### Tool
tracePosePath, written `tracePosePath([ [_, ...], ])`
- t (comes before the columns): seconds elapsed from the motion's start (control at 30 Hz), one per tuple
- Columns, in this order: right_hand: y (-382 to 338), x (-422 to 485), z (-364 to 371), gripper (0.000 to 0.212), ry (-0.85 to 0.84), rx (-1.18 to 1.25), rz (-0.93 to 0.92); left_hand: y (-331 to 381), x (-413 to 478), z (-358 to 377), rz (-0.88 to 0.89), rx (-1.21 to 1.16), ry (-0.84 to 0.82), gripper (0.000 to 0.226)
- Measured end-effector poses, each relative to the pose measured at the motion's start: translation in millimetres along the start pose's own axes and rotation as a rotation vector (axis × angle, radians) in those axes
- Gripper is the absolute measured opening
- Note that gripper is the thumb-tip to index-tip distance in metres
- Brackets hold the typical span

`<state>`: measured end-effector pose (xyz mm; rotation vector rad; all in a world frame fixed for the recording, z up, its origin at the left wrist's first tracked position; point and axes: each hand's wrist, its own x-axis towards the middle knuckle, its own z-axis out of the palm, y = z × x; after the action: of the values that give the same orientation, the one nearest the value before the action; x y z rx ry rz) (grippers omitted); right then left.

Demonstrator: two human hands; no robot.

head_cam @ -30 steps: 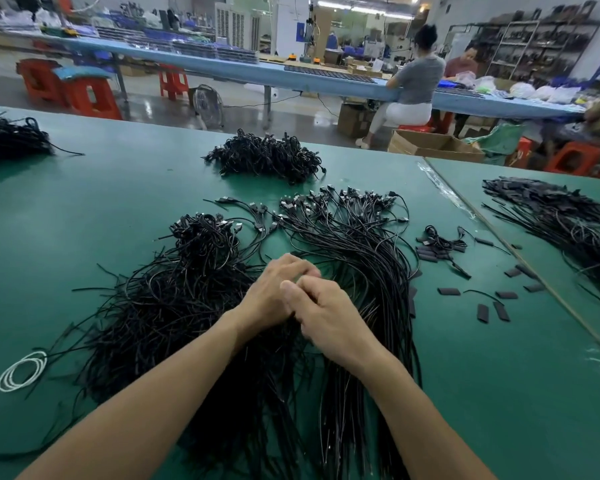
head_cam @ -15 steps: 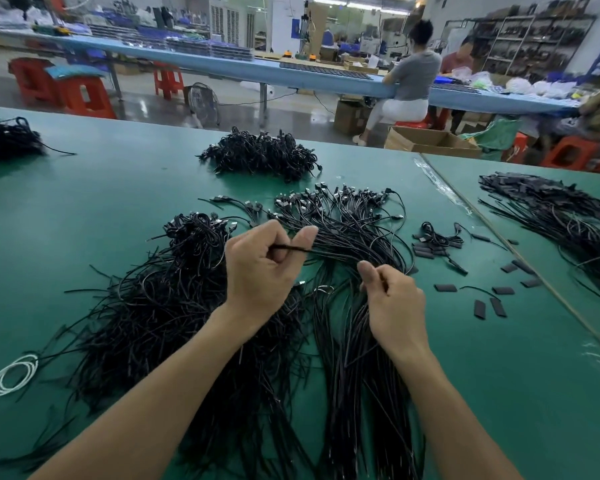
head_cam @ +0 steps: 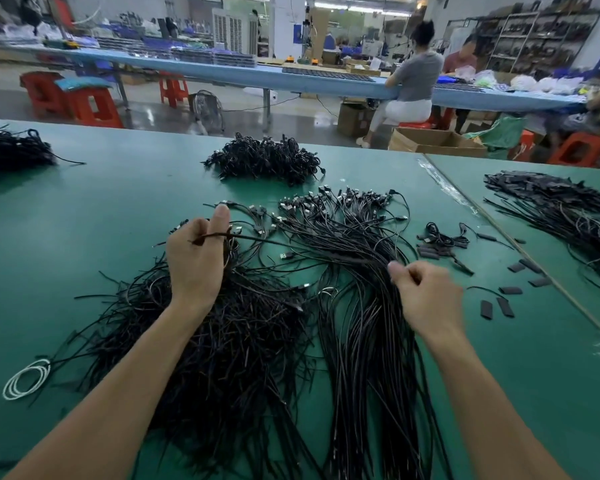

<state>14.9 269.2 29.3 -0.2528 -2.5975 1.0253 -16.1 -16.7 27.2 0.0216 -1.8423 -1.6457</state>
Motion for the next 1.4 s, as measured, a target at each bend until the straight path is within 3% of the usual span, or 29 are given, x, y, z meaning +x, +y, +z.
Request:
tracePosePath([
  [0.1,-2.9,-8.7,6.2,0.024,-0.286,-0.280,0.012,11.9,-1.5,5.2,0.405,0.260,-0.090,0.048],
  [0.2,-33.1,-24.4,8.8,0.040,-0.291,-0.025,-0.161,19.1,-12.1,14.3,0.591,0.584,-0.244,0.047],
  [0.27,-59.2,-37.5,9.3,0.052,-0.321,0.184,-0.276,18.8,-22.6,21.3,0.564,0.739,-0.298,0.043],
  [0.33,-75.1,-46.2,11.1,0.060,-0.422,0.227,-0.300,18.3,-31.5,27.7,0.511,0.821,-0.350,0.040],
  [0.43,-83.3,-48.9,14.2,0.035,-0.521,0.149,-0.295,16.2,-37.9,32.9,0.513,0.846,-0.370,0.031],
  [0.5,-80.6,-47.6,14.2,0.022,-0.428,0.232,-0.302,13.7,-35.5,30.8,0.508,0.785,-0.371,0.028],
  [0.7,-51.0,-28.9,10.9,0.023,-0.044,0.350,-0.169,11.5,-13.4,15.0,0.343,0.379,-0.284,0.038],
  [0.8,-36.8,-19.0,10.7,0.022,0.052,0.351,-0.115,16.1,-6.8,9.4,0.467,0.467,-0.223,0.028],
  [0.87,-29.8,-16.9,11.8,0.021,0.026,0.236,-0.130,18.1,-5.6,8.9,0.479,0.539,-0.285,0.032],
  [0.97,-24.6,-17.5,13.7,0.016,-0.180,-0.005,-0.155,11.9,-10.8,11.8,0.351,0.620,-0.541,0.040],
  [1.1,-30.6,-24.6,19.5,0.019,-0.431,0.152,-0.133,2.0,-25.7,13.1,0.259,0.644,-0.723,0.046],
  [1.27,-34.8,-26.6,15.6,0.021,-0.251,0.230,-0.278,-8.8,-32.7,6.2,0.204,0.602,-0.778,0.055],
  [1.4,-34.2,-24.9,16.3,0.021,-0.107,0.284,-0.242,-7.8,-35.8,-0.2,0.123,0.532,-0.767,0.061],
])
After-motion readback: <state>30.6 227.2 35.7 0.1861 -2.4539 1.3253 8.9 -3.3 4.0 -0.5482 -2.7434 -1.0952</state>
